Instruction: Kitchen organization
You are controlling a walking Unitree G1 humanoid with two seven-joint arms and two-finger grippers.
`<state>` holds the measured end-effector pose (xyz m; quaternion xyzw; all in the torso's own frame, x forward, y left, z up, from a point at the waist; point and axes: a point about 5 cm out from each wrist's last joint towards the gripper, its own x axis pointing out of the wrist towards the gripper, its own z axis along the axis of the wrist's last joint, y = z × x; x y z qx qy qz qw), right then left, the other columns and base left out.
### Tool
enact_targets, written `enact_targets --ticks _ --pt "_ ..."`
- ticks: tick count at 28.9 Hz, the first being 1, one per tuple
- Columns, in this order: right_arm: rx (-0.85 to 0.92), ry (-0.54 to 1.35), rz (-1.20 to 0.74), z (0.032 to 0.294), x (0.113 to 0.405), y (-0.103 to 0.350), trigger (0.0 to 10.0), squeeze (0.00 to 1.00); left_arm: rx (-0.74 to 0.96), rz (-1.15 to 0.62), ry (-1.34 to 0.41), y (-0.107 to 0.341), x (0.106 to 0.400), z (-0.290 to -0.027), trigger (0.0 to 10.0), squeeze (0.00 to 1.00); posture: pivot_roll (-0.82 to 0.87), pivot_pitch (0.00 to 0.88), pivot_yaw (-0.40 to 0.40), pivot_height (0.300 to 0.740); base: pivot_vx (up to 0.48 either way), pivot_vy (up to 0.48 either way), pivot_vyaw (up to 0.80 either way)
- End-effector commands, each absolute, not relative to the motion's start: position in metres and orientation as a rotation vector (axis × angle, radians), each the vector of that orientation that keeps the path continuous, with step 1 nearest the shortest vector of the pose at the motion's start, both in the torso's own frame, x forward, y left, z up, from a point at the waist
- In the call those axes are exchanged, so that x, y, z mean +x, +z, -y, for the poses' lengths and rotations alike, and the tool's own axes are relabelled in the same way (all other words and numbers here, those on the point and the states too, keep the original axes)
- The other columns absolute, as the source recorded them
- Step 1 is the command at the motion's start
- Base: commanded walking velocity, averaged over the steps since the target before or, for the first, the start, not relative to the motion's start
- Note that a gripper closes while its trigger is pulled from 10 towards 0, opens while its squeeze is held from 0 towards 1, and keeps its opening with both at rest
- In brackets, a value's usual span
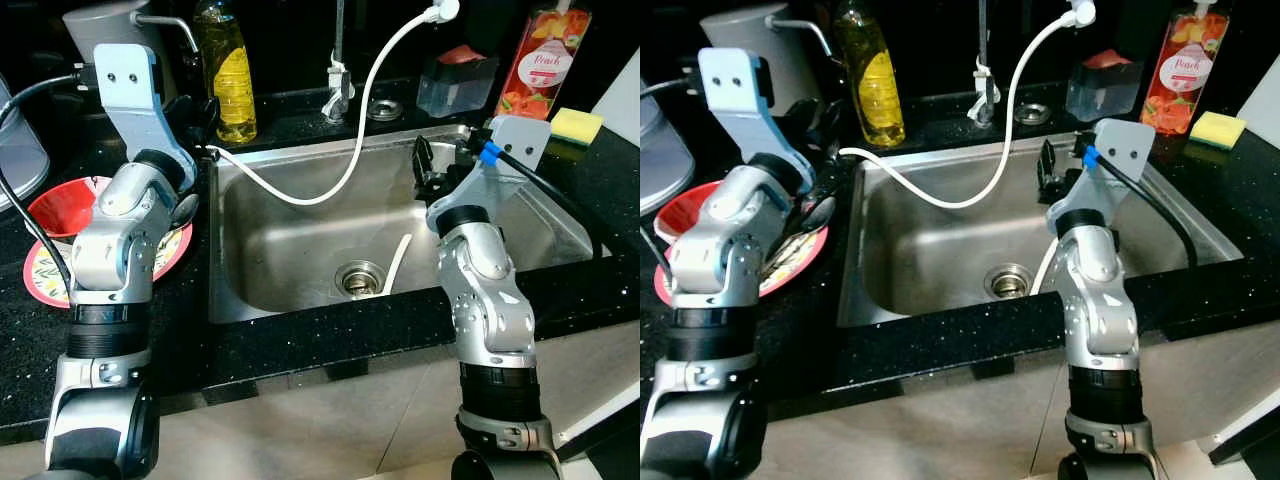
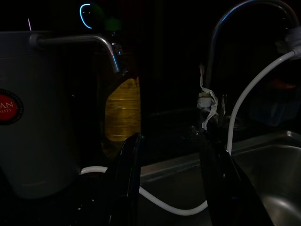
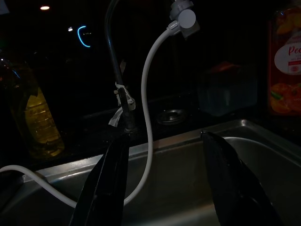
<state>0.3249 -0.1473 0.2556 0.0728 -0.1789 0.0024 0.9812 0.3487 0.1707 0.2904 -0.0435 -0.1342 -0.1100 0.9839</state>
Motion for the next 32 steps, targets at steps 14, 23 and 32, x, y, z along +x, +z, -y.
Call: enact_targets --ticks 14,23,32 --pt "0.152 0.013 0.374 0.1436 0.3278 0.257 10.0 0.0 -0.062 0.281 -0.223 0.2947 0.3515 -0.1713 10.0 0.0 0.05 0.0 0.085 0.74 0.0 0.0 0.0" --pt "0.15 0.025 0.372 0.1412 0.3291 0.2563 10.0 0.0 -0.063 0.285 -0.224 0.2947 0.3513 -0.1688 10.0 0.0 0.05 0.0 0.077 0.74 0.0 0.0 0.0" --pt "0.151 0.03 0.362 0.1402 0.3289 0.2543 10.0 0.0 -0.052 0.261 -0.188 0.289 0.3497 -0.1782 10.0 0.0 0.05 0.0 0.073 0.74 0.0 0.0 0.0"
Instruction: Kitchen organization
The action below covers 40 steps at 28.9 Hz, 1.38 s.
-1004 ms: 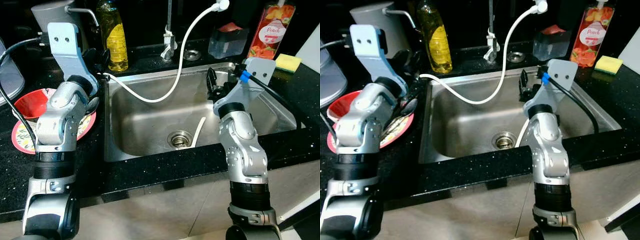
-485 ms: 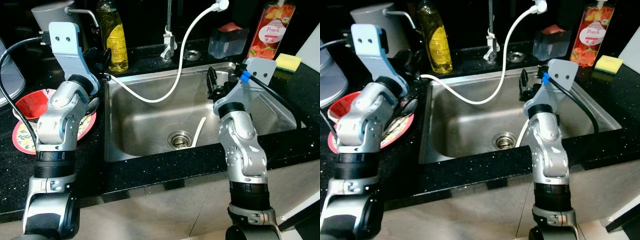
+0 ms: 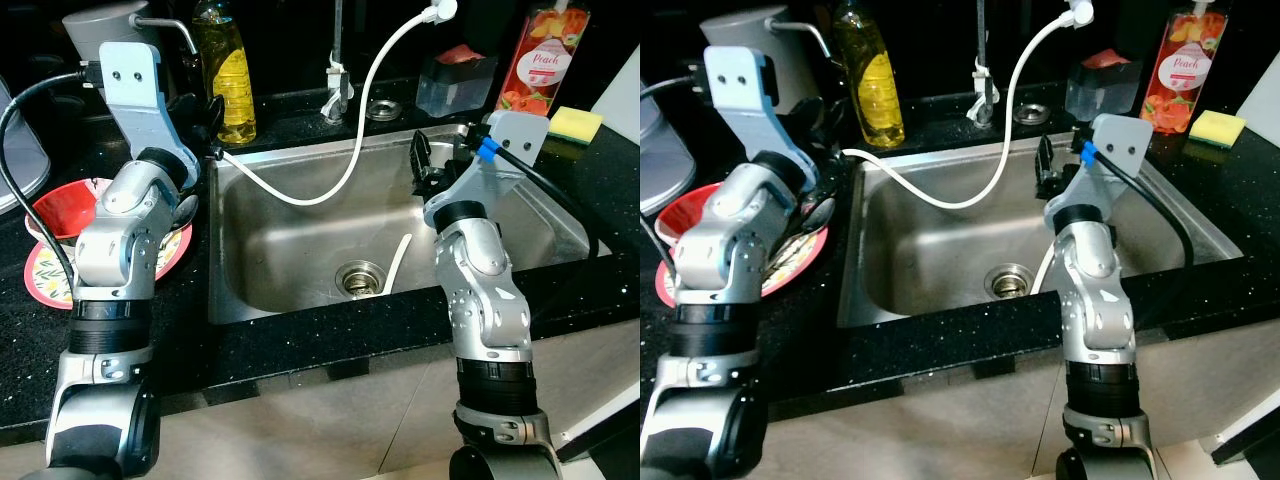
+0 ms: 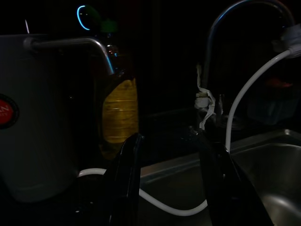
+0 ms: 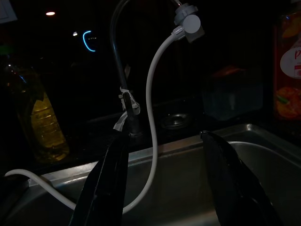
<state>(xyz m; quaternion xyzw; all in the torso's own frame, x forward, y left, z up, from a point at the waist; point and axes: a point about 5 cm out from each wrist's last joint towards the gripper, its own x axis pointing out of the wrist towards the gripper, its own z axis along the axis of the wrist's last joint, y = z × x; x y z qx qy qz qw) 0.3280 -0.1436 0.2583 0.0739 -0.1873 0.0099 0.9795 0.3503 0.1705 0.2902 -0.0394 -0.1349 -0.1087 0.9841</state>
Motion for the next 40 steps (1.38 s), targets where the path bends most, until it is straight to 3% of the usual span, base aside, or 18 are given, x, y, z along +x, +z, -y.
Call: enact_targets --ticks 1,40 --pt "0.152 0.028 0.361 0.1404 0.329 0.2542 10.0 0.0 -0.051 0.261 -0.185 0.289 0.3501 -0.179 10.0 0.0 0.05 0.0 0.066 0.74 0.0 0.0 0.0" --pt "0.143 0.026 0.355 0.1411 0.327 0.253 10.0 0.0 -0.048 0.247 -0.192 0.2849 0.3527 -0.1739 10.0 0.0 0.03 0.0 0.064 0.74 0.0 0.0 0.0"
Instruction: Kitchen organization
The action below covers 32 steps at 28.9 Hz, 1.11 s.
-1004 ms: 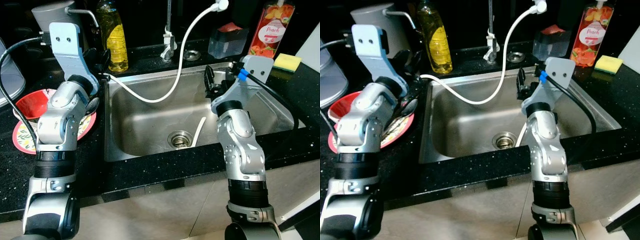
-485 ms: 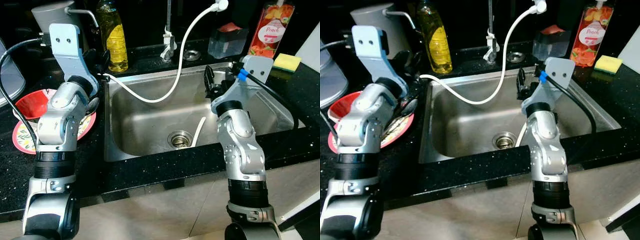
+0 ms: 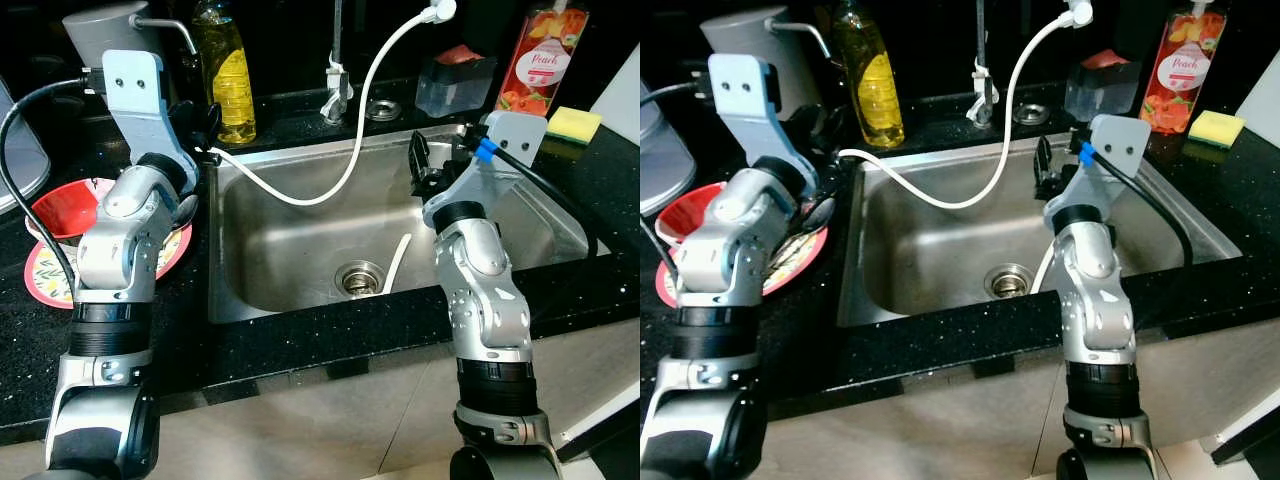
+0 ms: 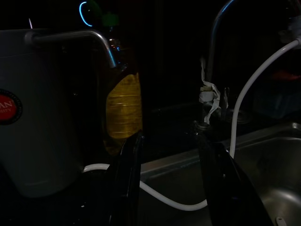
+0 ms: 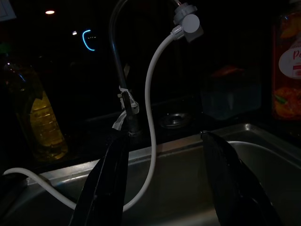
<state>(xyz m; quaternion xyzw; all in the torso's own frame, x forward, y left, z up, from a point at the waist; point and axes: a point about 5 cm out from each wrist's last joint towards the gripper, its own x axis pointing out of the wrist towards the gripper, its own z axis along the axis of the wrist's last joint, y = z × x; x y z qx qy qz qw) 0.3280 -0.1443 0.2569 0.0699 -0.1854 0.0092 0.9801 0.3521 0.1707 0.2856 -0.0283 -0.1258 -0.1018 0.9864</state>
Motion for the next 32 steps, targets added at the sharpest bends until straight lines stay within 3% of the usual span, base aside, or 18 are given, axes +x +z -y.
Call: enact_targets --ticks 1,22,28,32 --pt "0.143 0.026 0.355 0.141 0.327 0.253 10.0 0.0 -0.048 0.247 -0.192 0.285 0.353 -0.174 10.0 0.0 0.03 0.0 0.064 0.74 0.0 0.0 0.0" --pt "0.158 0.022 0.367 0.139 0.33 0.254 10.0 0.0 0.001 0.204 -0.187 0.279 0.356 -0.173 10.0 0.0 0.04 0.0 0.085 0.74 0.0 0.0 0.0" --pt "0.147 0.017 0.345 0.14 0.329 0.248 10.0 0.0 0.029 0.105 -0.1 0.265 0.359 -0.186 10.0 0.0 0.04 0.0 0.083 0.74 0.0 0.0 0.0" --pt "0.12 -0.031 0.283 0.15 0.329 0.233 10.0 0.0 0.009 -0.082 -0.038 0.237 0.359 -0.197 10.0 0.0 0.03 0.0 0.099 0.74 0.0 0.0 0.0"
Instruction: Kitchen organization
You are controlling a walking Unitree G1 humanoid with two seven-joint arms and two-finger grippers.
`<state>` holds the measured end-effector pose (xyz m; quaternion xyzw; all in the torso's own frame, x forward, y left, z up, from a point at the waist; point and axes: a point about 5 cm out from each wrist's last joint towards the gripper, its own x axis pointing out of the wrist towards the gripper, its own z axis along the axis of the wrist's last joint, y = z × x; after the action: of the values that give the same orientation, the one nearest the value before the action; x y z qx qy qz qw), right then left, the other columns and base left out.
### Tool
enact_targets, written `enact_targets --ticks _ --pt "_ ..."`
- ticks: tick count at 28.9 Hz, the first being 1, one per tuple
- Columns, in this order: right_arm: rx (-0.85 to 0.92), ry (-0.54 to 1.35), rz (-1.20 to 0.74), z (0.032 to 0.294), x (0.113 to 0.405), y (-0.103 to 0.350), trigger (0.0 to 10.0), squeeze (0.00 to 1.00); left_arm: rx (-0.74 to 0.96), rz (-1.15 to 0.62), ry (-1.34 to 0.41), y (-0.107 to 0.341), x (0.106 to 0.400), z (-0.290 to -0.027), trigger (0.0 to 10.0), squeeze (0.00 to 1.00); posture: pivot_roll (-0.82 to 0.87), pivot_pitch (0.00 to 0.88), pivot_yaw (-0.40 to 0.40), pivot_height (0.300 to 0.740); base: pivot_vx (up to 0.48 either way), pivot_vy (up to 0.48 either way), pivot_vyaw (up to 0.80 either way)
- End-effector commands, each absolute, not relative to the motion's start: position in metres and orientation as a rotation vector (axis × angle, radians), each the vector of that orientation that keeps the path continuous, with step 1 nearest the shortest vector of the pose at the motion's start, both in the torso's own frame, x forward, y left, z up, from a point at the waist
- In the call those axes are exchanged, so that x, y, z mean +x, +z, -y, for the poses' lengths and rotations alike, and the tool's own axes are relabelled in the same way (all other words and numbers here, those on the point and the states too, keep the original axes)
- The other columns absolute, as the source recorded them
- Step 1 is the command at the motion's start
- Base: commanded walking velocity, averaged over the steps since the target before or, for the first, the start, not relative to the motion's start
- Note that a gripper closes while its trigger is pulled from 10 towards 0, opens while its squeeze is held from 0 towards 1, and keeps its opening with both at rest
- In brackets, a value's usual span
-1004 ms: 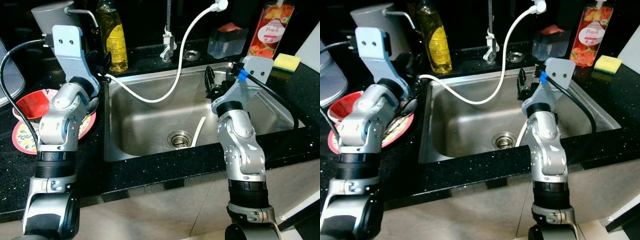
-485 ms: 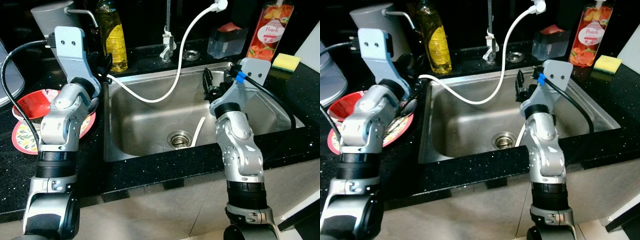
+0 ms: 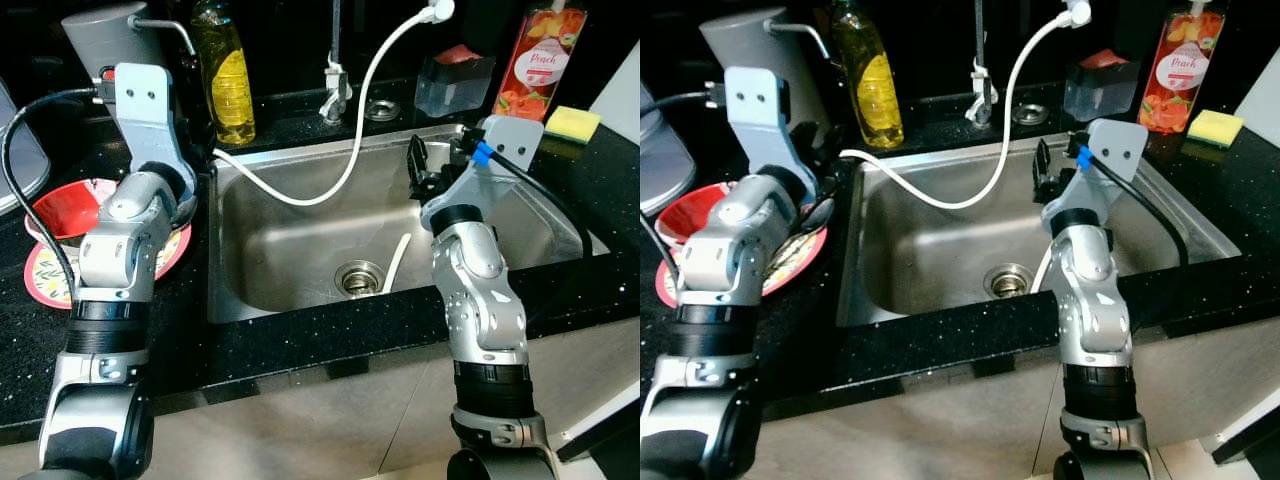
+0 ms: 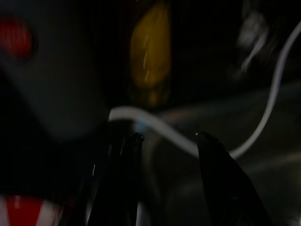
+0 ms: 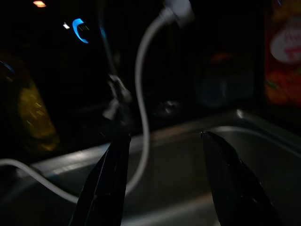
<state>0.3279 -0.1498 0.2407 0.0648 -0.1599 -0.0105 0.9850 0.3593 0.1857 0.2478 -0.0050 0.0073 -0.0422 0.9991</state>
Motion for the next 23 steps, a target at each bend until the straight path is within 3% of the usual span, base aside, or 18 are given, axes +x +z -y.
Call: enact_targets --ticks 1,5,12,16,20,23 --pt "0.117 -0.032 0.267 0.15 0.33 0.229 10.0 0.0 0.005 -0.13 -0.009 0.231 0.358 -0.201 10.0 0.0 0.04 0.0 0.092 0.74 0.0 0.0 0.0" --pt "0.11 -0.03 0.248 0.15 0.331 0.222 10.0 0.0 -0.095 -0.299 0.094 0.209 0.353 -0.219 10.0 0.0 0.05 0.0 0.105 0.74 0.0 0.0 0.0" --pt "0.125 -0.047 0.245 0.153 0.331 0.222 10.0 0.0 -0.092 -0.317 0.094 0.211 0.349 -0.228 10.0 0.0 0.06 0.0 0.08 0.74 0.0 0.0 0.0" --pt "0.099 -0.007 0.224 0.15 0.332 0.22 10.0 0.0 -0.154 -0.365 -0.031 0.21 0.341 -0.215 10.0 0.0 0.06 0.0 0.053 0.74 0.0 0.0 0.0" --pt "0.091 0.011 0.209 0.147 0.332 0.217 10.0 0.0 -0.176 -0.378 -0.043 0.204 0.335 -0.217 10.0 0.0 0.06 0.0 0.041 0.74 0.0 0.0 0.0" --pt "0.093 0.02 0.196 0.146 0.332 0.215 10.0 0.0 -0.063 -0.315 -0.046 0.21 0.334 -0.223 10.0 0.0 0.06 0.0 0.016 0.74 0.0 0.0 0.0"
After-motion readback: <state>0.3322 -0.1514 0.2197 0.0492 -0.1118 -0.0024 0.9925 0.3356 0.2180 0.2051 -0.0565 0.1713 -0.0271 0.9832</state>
